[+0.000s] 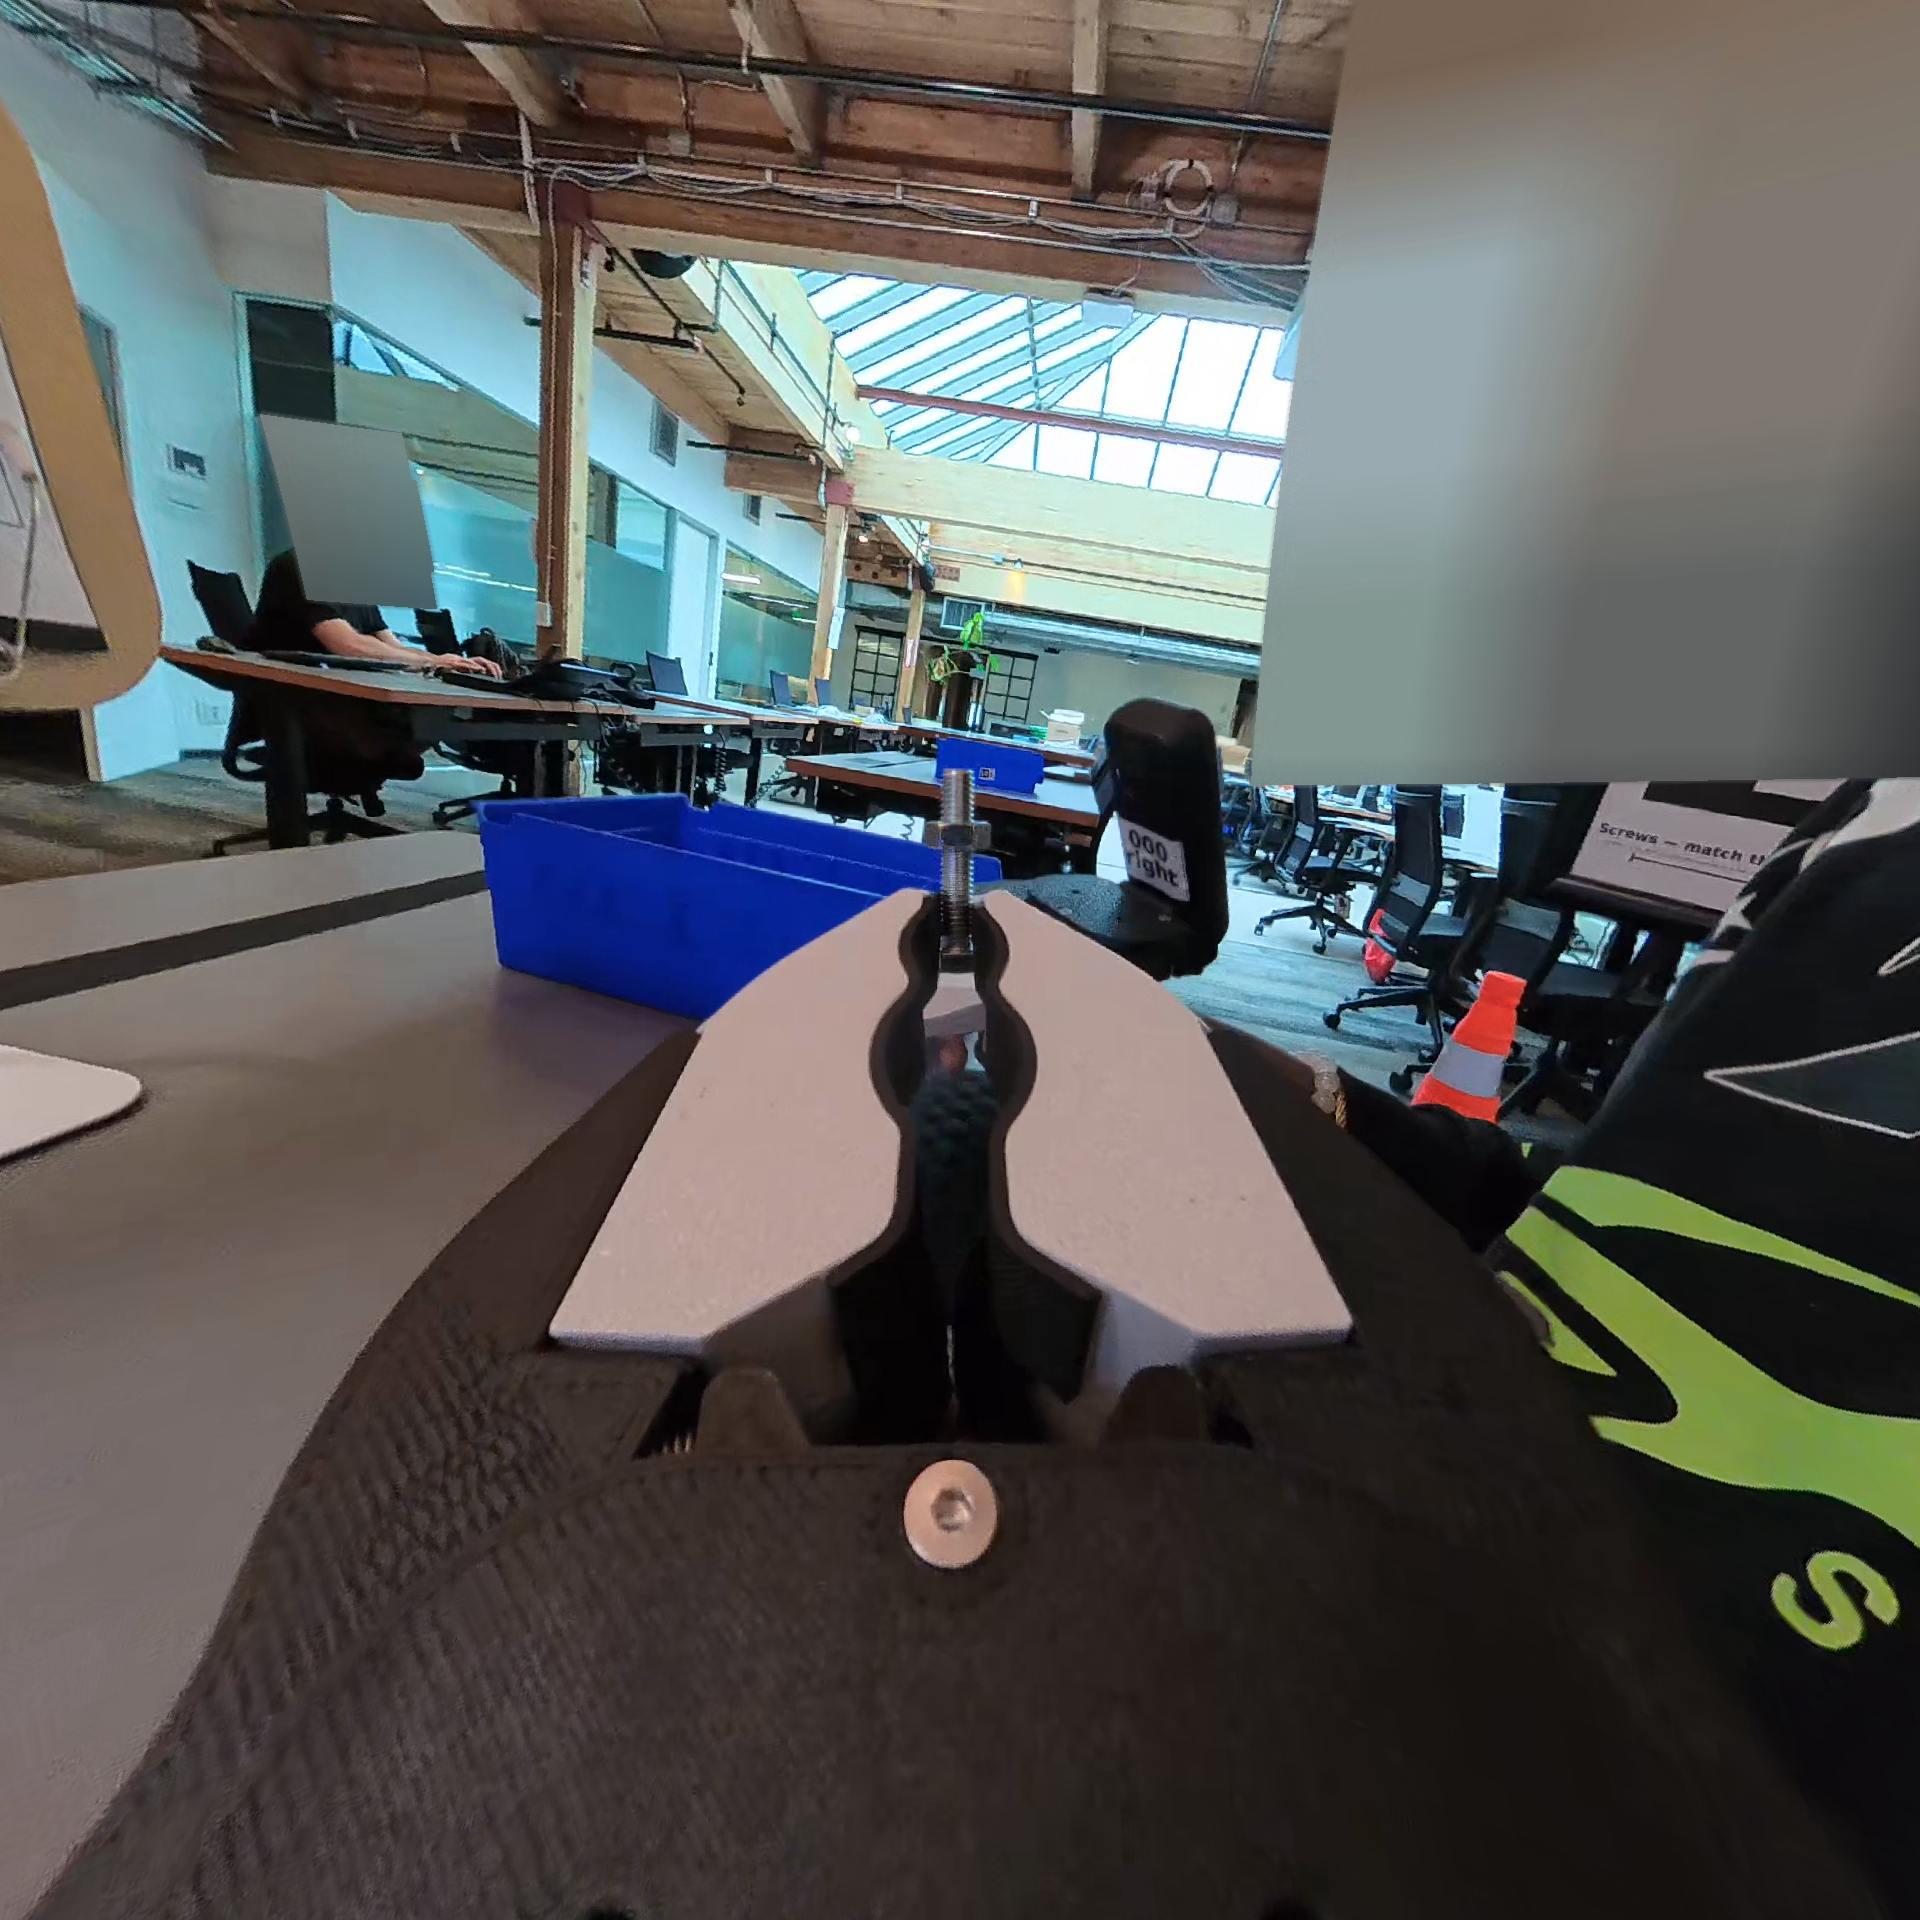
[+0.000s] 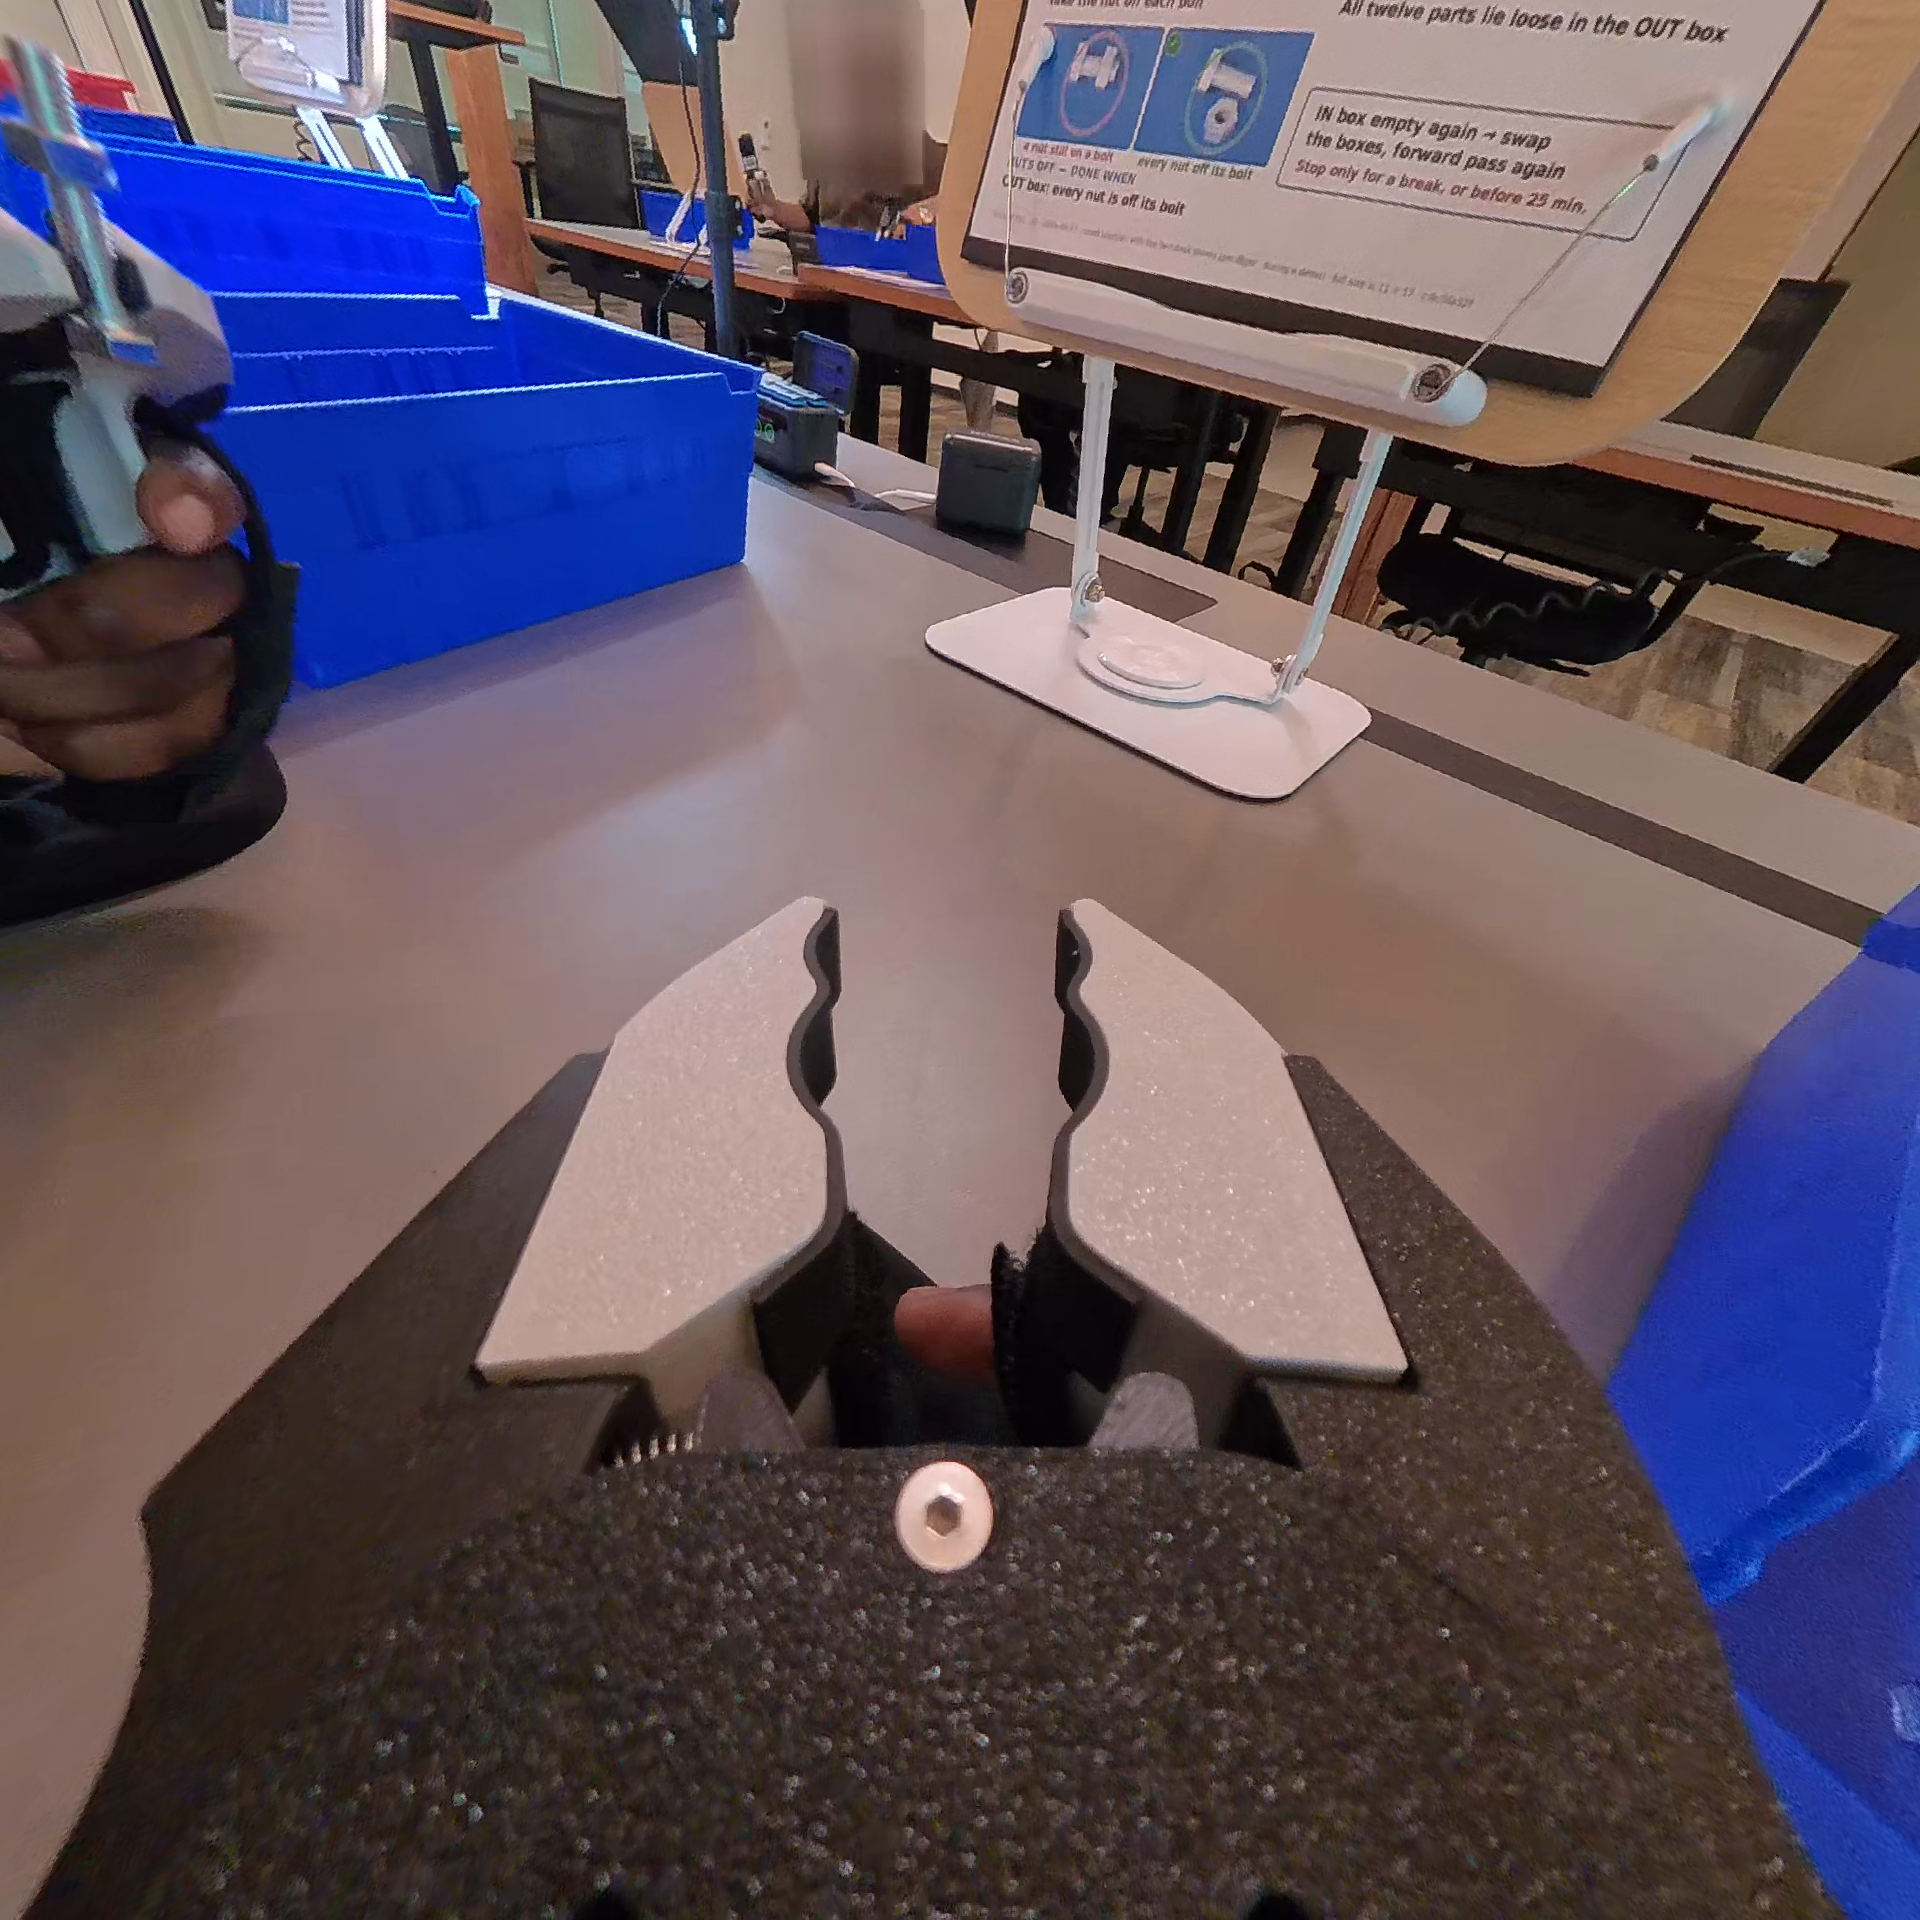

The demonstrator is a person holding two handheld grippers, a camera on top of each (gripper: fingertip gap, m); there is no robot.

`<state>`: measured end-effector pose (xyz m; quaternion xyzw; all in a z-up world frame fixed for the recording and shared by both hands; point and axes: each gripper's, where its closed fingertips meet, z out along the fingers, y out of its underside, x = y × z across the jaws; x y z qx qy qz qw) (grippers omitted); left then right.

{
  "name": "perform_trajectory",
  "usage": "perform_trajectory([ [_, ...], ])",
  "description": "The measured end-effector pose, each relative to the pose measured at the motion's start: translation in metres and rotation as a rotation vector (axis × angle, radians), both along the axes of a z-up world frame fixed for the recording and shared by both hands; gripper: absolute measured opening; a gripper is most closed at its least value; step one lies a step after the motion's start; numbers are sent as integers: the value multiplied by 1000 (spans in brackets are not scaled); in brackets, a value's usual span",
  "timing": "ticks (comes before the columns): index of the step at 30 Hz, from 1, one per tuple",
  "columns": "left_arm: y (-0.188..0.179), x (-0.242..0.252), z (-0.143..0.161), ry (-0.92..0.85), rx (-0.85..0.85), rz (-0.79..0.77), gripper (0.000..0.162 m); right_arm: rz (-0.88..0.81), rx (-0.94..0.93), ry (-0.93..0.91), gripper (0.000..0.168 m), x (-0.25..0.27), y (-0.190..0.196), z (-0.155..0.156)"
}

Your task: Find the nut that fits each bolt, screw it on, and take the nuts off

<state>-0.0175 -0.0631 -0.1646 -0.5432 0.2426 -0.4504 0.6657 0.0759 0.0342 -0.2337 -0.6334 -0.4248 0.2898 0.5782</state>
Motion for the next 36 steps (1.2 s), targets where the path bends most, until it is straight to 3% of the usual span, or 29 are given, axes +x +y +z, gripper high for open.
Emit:
perform_trajectory([
  [4,4,0,-9,-4,-22,-2,6,49,21,51,40,-8,-9,12],
  [9,3,4,-15,2,-42,-26,6,298,-24,303,41,-44,-57,57],
  [13,3,5,-17,11,-44,-31,6,472,-92,415,39,-72,-89,72],
  [22,1,10,-23,57,-44,-37,6,547,-157,368,16,-91,-94,71],
  [32,2,14,-30,119,-43,-29,6,558,-146,282,5,-95,-93,63],
  [36,2,20,-40,221,-39,-16,24,529,-147,220,5,-94,-87,55],
])
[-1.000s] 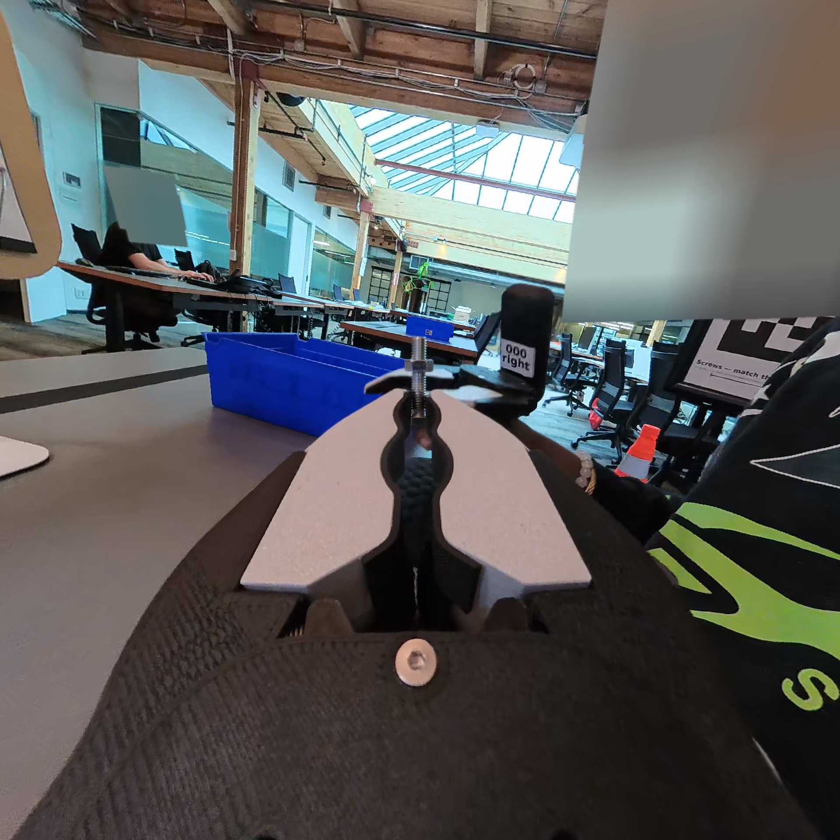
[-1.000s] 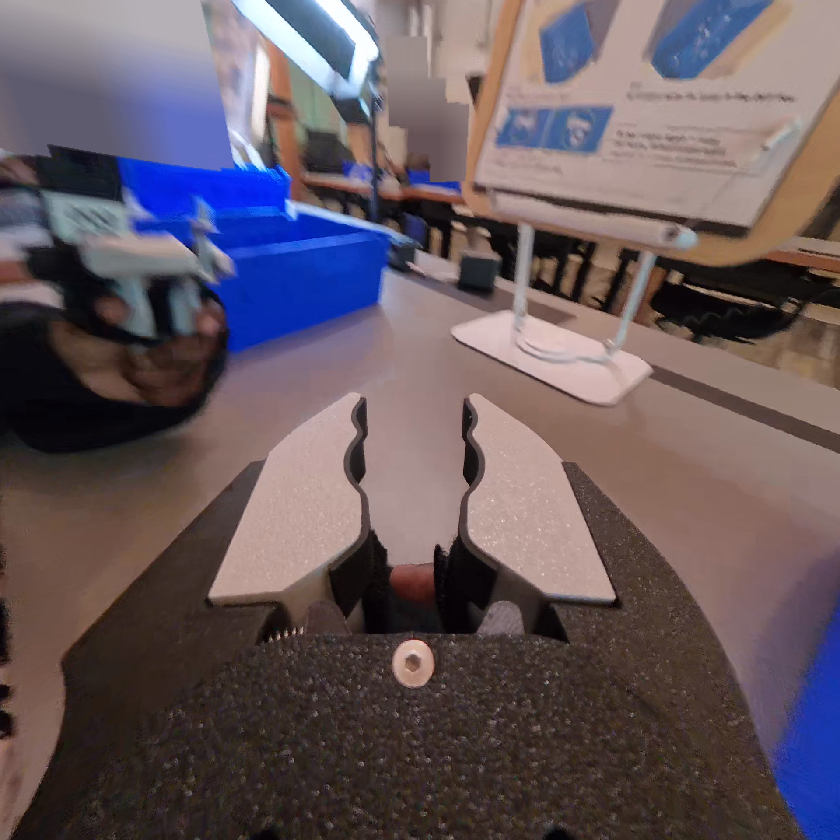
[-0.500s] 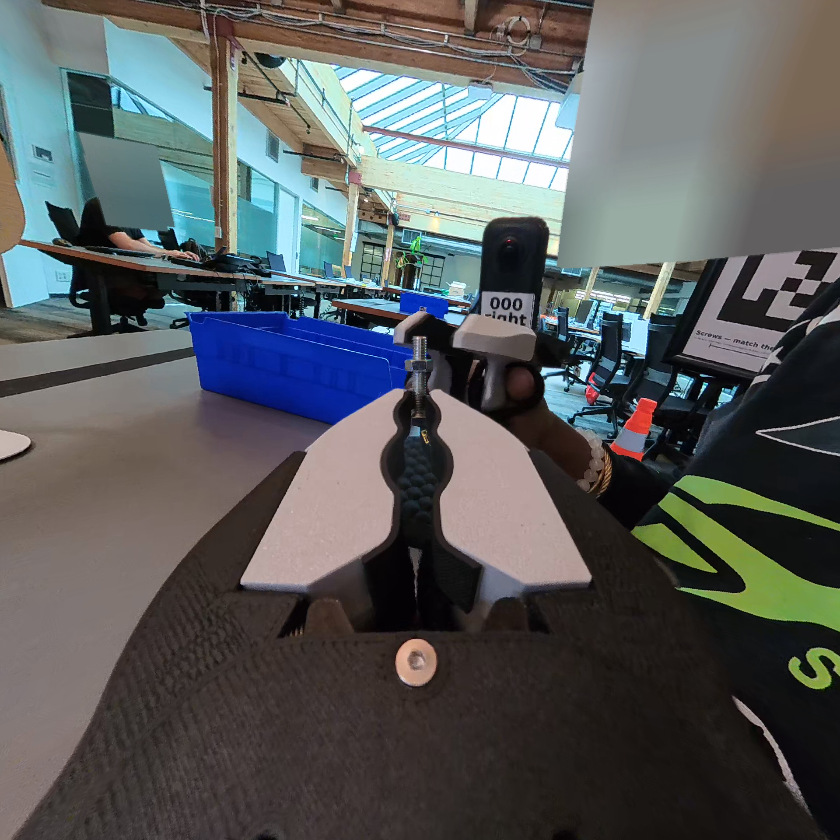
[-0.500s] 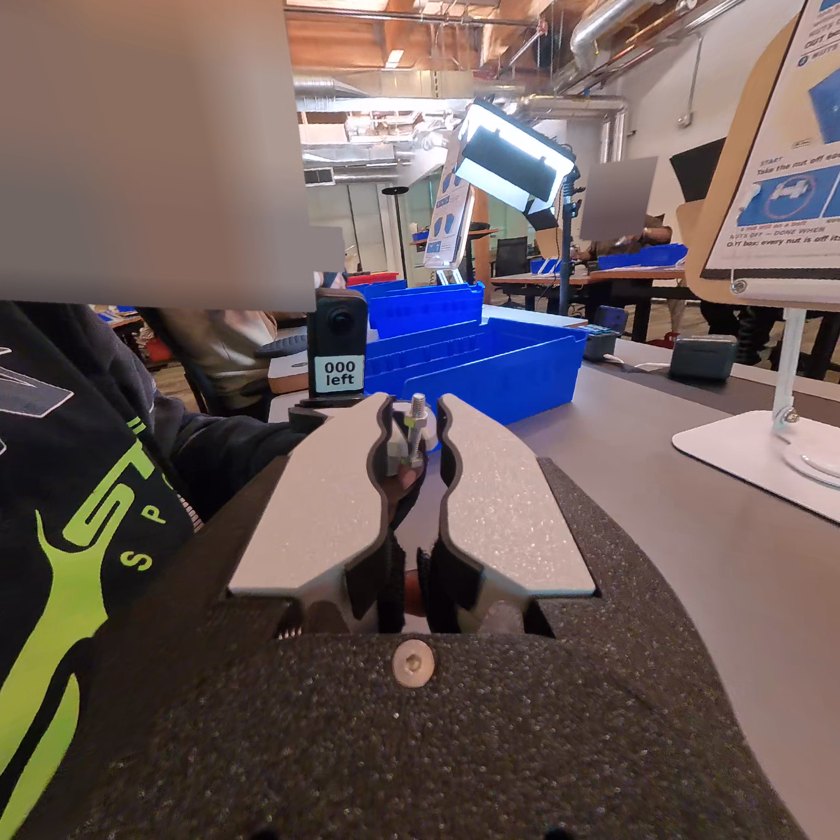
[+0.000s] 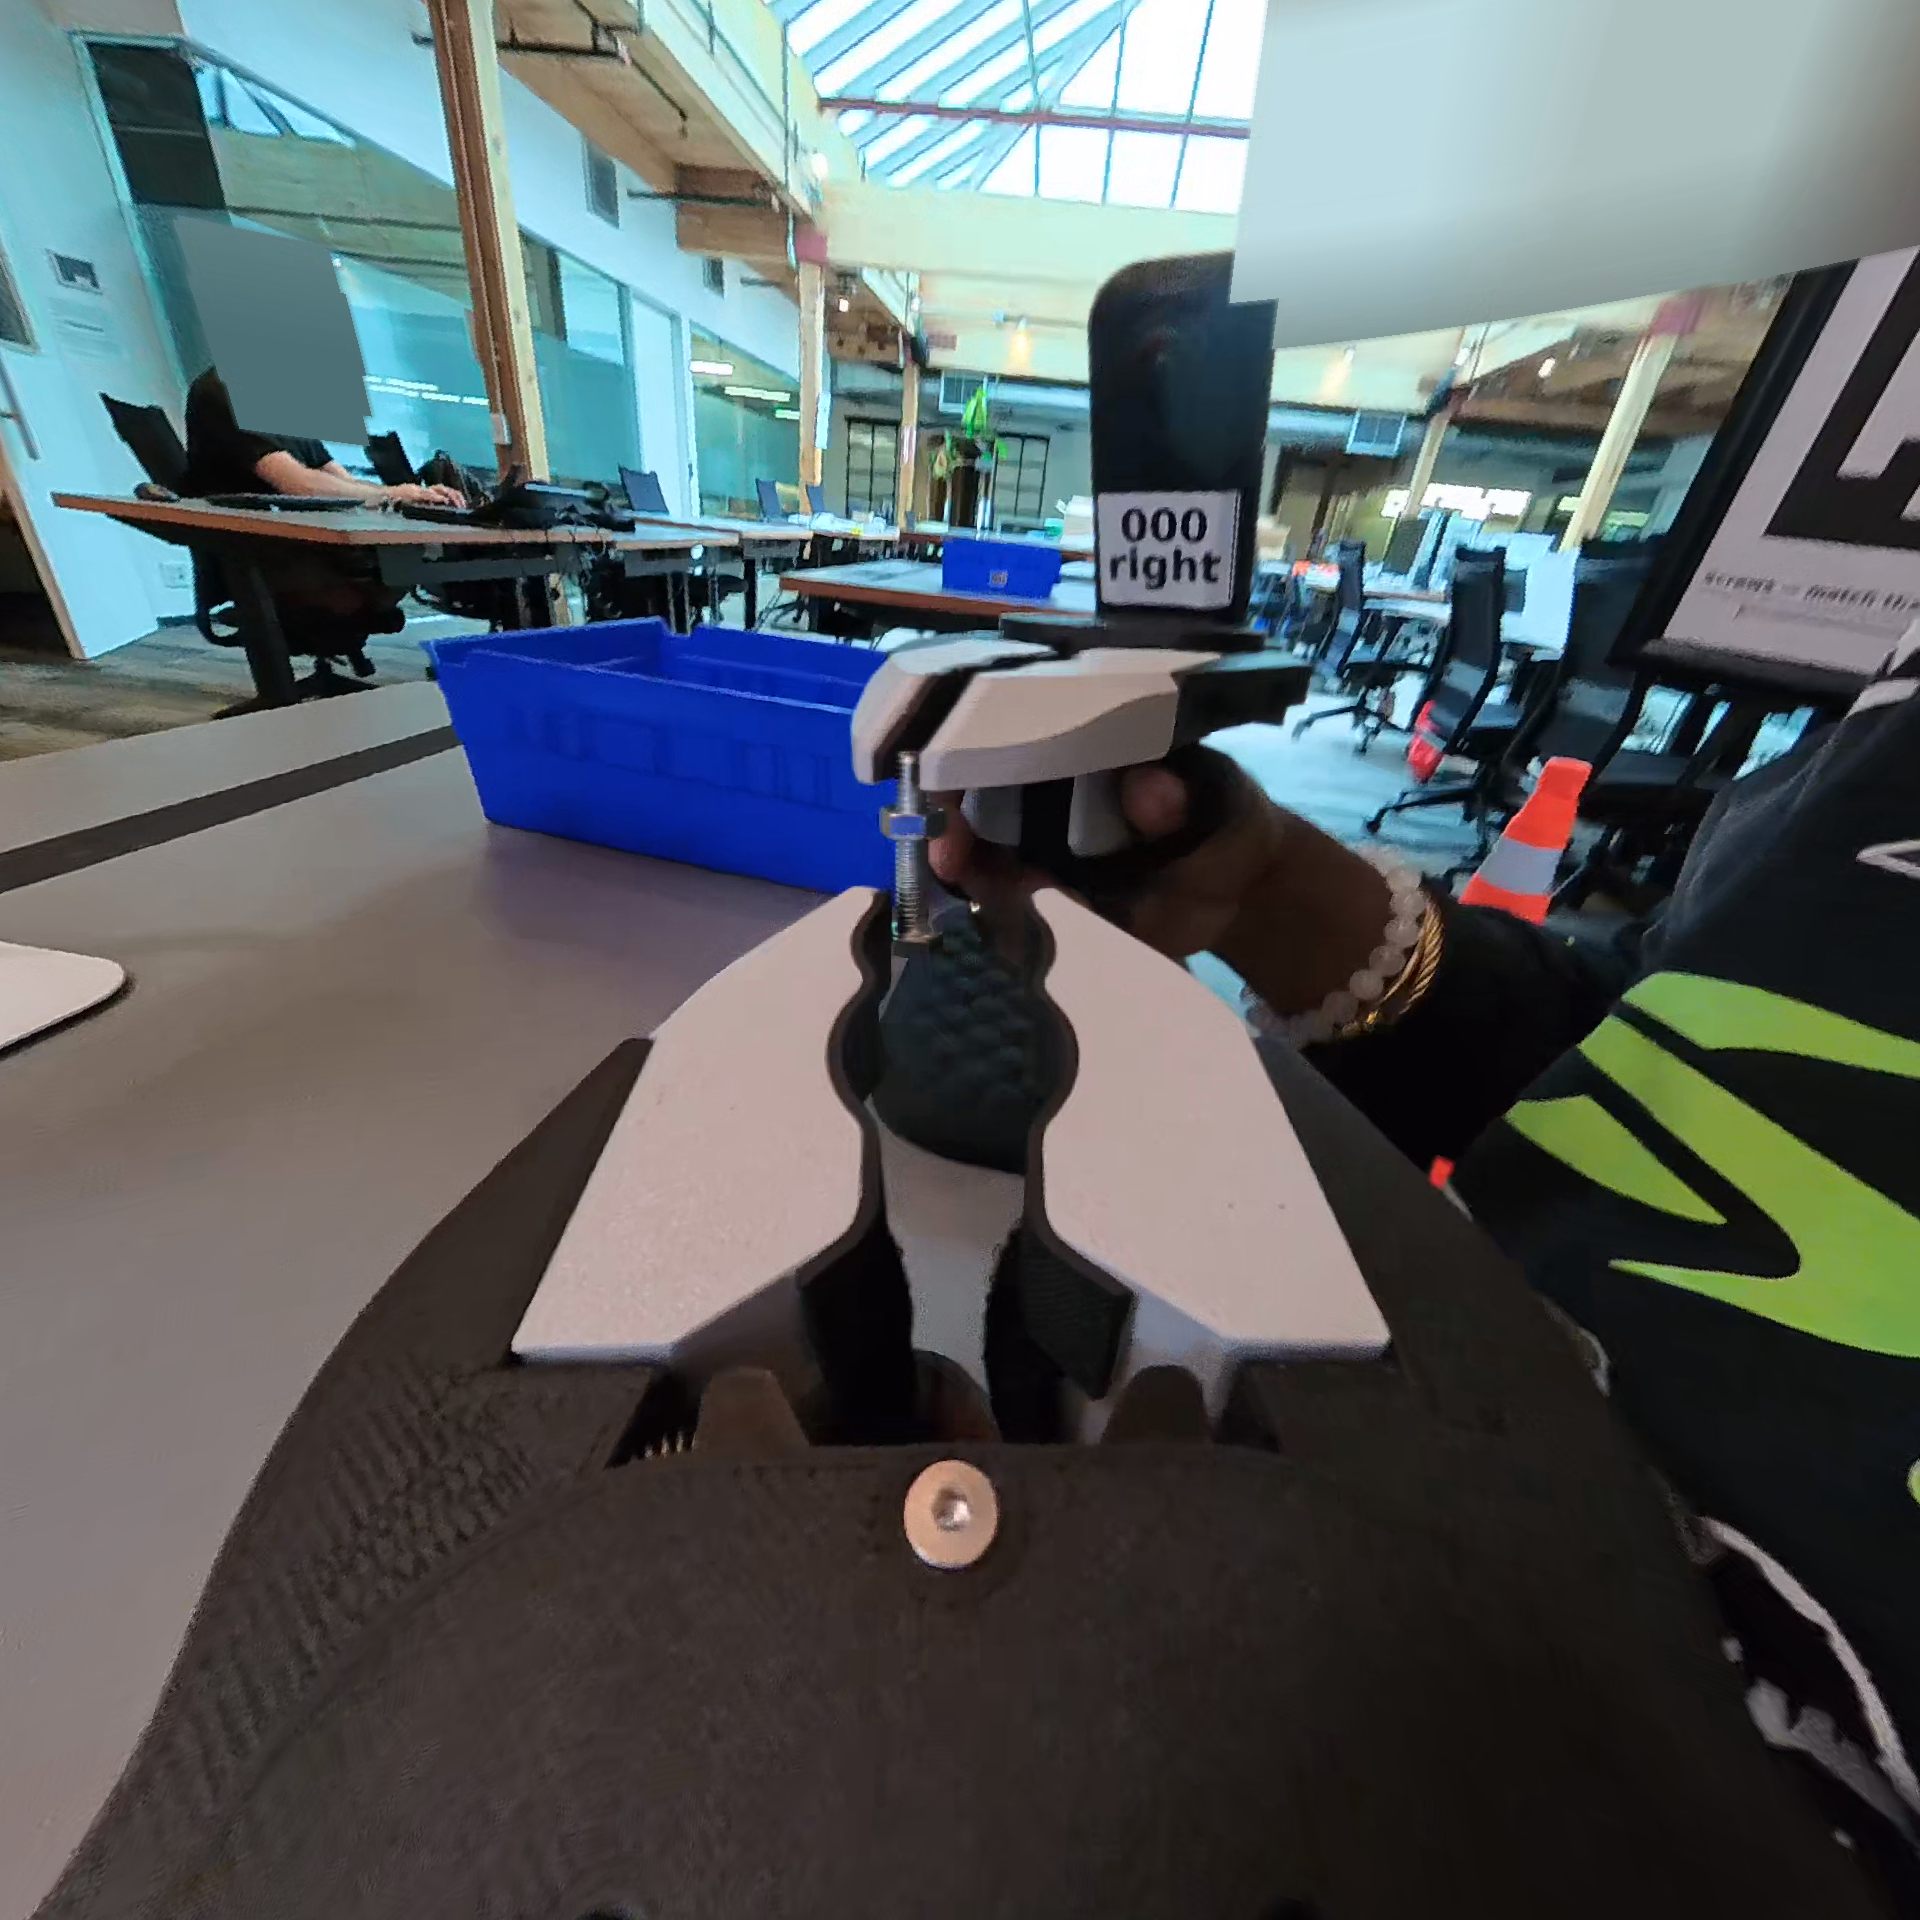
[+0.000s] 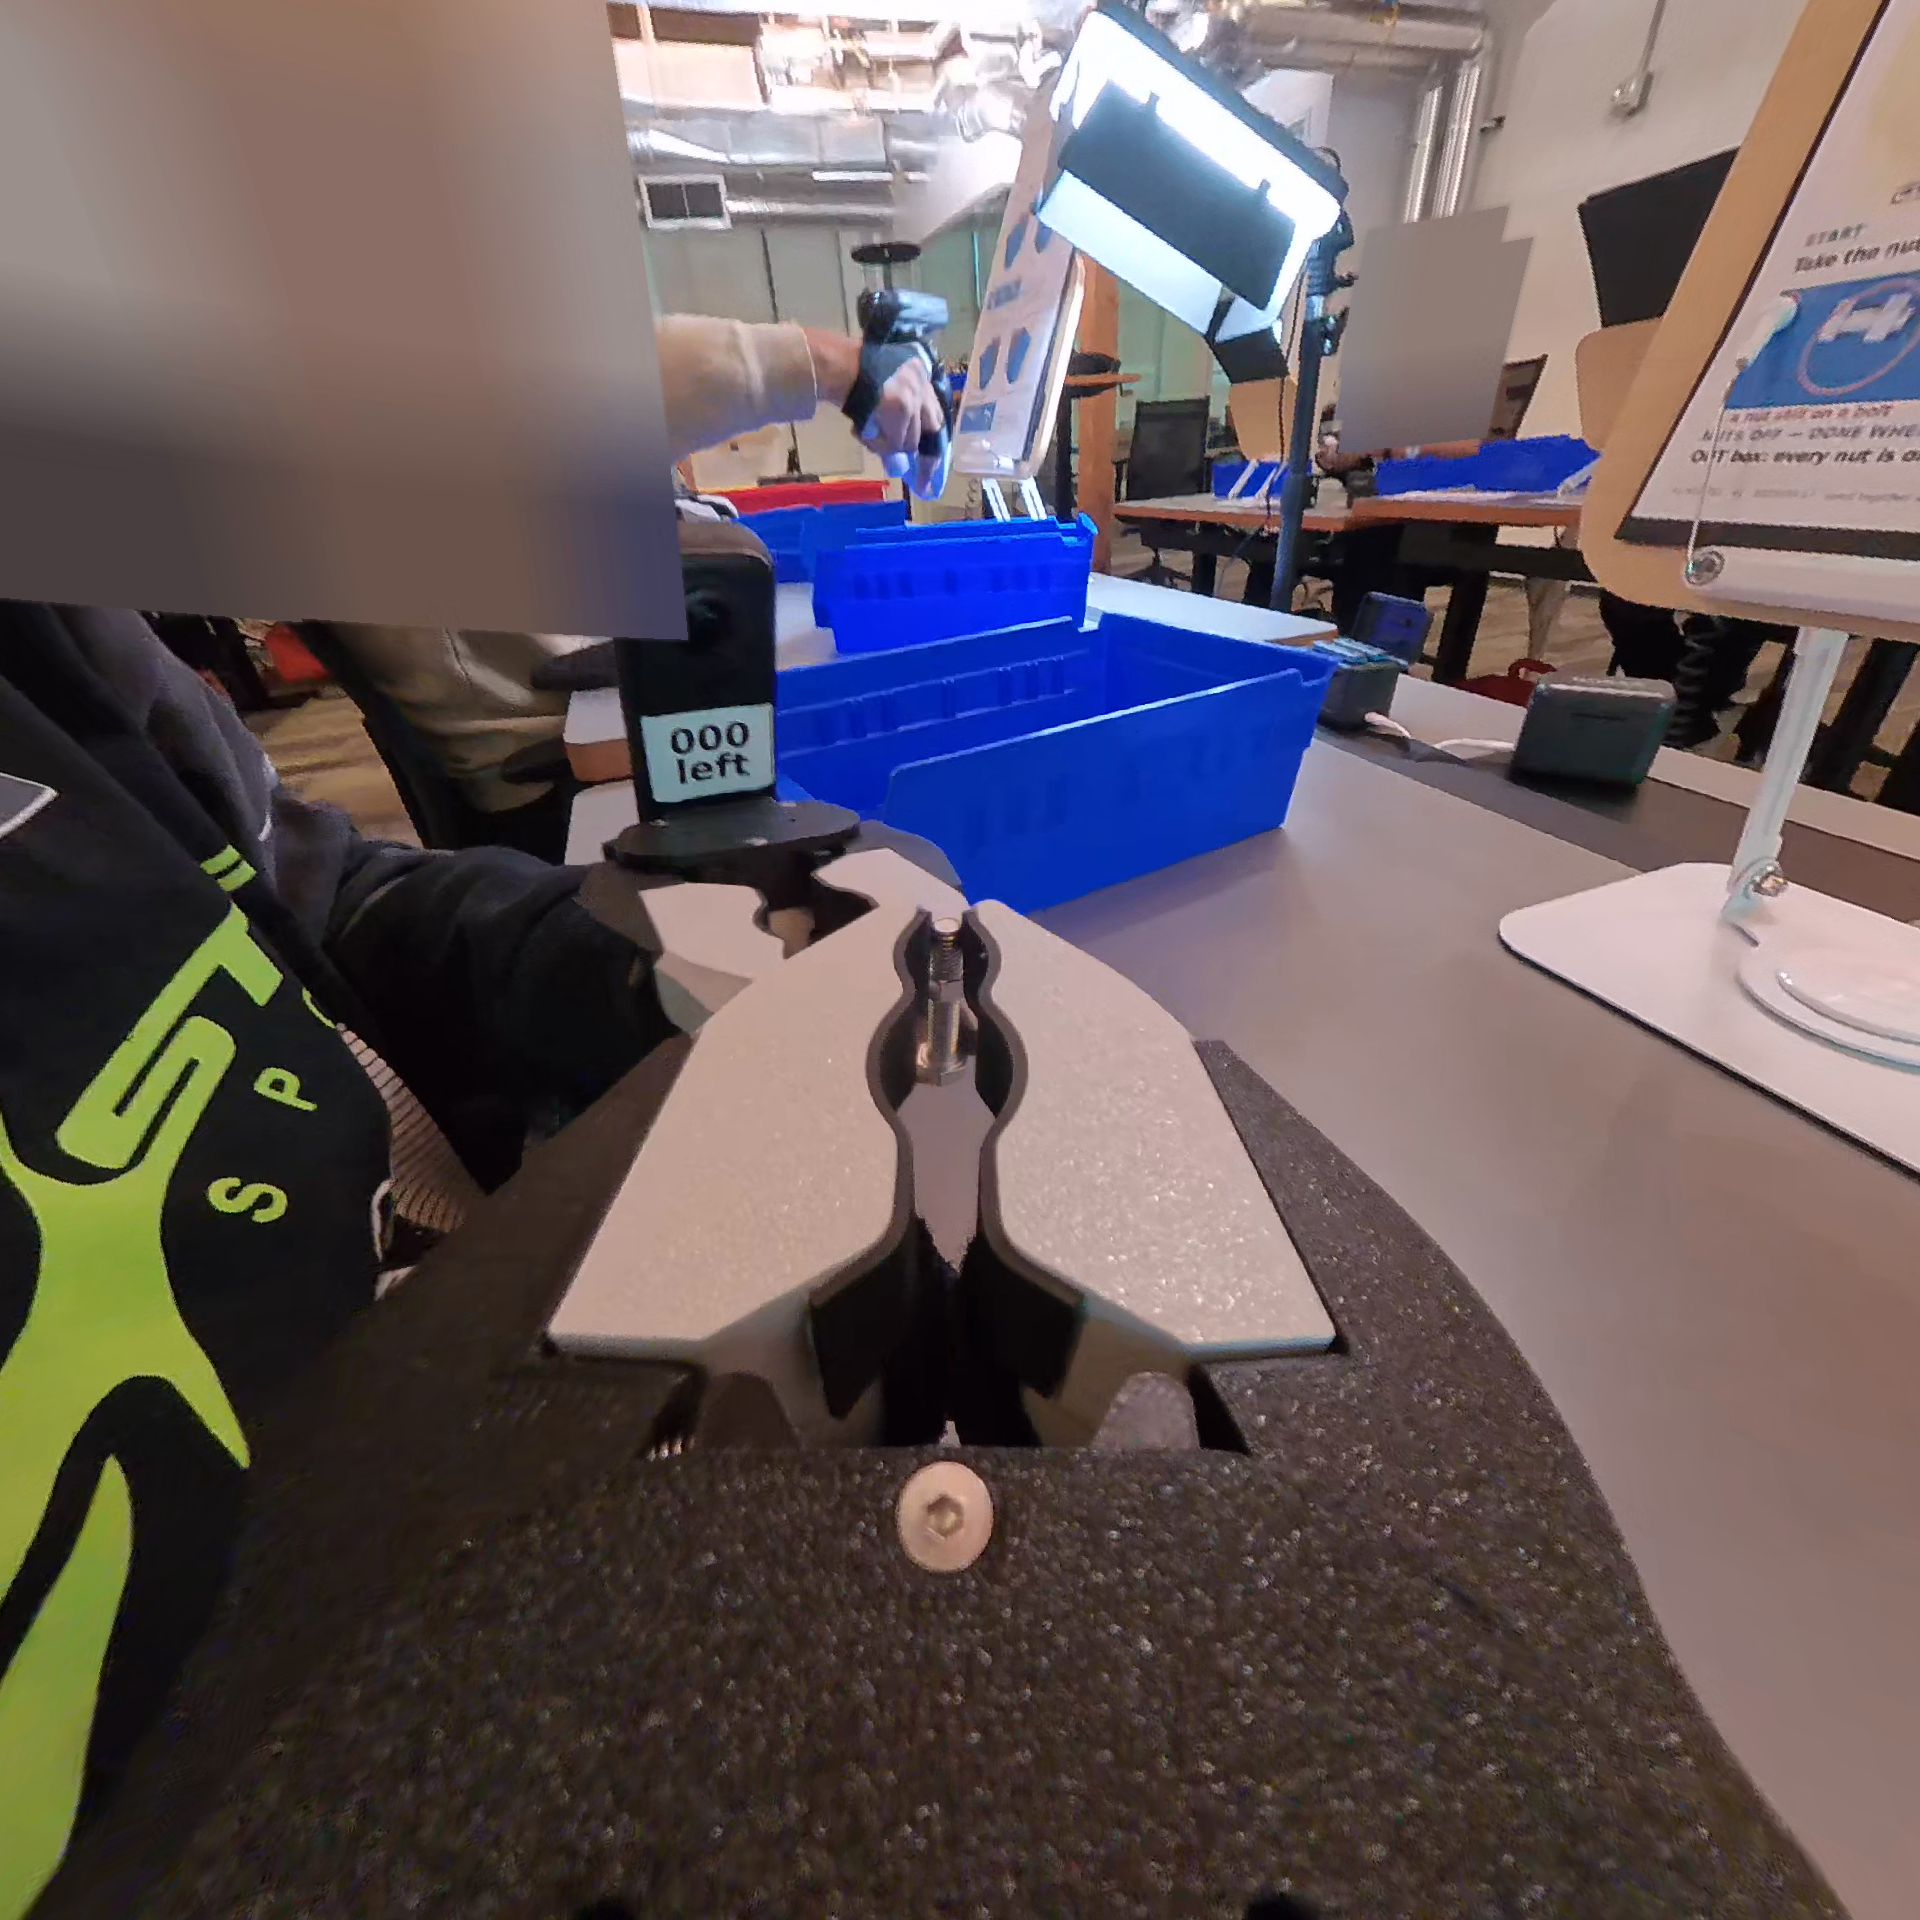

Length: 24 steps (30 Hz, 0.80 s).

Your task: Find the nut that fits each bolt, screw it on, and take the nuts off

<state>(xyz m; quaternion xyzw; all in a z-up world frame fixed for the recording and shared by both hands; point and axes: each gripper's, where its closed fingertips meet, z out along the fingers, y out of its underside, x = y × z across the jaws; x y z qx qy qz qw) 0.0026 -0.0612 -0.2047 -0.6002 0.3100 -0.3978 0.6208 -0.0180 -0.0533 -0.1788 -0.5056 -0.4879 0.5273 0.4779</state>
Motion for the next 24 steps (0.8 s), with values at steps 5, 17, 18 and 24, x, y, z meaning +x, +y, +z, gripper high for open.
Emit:
perform_trajectory([
  [5,5,-2,-7,53,-1,52,31,8,-13,1,5,1,0,-4],
  [17,12,1,-31,201,-55,96,31,-25,11,22,5,-2,0,-3],
  [18,12,1,-31,207,-53,98,30,-31,15,17,5,-3,0,-5],
  [24,12,1,-30,197,-56,99,24,-32,26,-3,5,-8,-2,-11],
])
